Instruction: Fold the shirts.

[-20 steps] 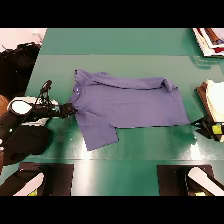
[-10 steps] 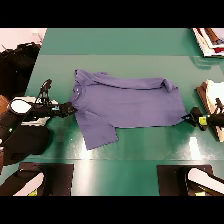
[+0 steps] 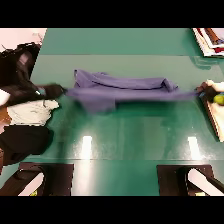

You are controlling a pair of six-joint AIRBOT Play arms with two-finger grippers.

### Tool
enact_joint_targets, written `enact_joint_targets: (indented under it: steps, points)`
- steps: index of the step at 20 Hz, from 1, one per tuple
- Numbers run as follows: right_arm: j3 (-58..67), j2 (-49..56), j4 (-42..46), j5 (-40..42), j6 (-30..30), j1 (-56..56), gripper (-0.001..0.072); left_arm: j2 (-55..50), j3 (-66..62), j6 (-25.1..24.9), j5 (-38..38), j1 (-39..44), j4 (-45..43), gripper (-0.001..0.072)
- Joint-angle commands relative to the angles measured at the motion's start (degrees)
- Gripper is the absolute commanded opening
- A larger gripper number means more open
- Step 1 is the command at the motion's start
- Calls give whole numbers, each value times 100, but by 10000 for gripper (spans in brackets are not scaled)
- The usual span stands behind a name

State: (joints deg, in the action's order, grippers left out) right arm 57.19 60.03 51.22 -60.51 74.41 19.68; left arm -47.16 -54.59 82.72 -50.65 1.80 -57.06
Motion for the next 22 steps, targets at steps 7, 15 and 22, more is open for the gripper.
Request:
enact_joint_targets:
  steps: [7, 15, 22]
  points:
    - [3770, -1950, 208, 400, -203, -15, 17, 960, -5355, 306, -514, -7, -940, 21]
    - [5692, -1438, 1788, -1486, 450, -17, 16, 625, -5984, 608, -1217, -7, -935, 21]
    - [4852, 227, 1790, -2874, 761, -435, 16, -1469, -5268, 625, -2994, -7, -785, 24]
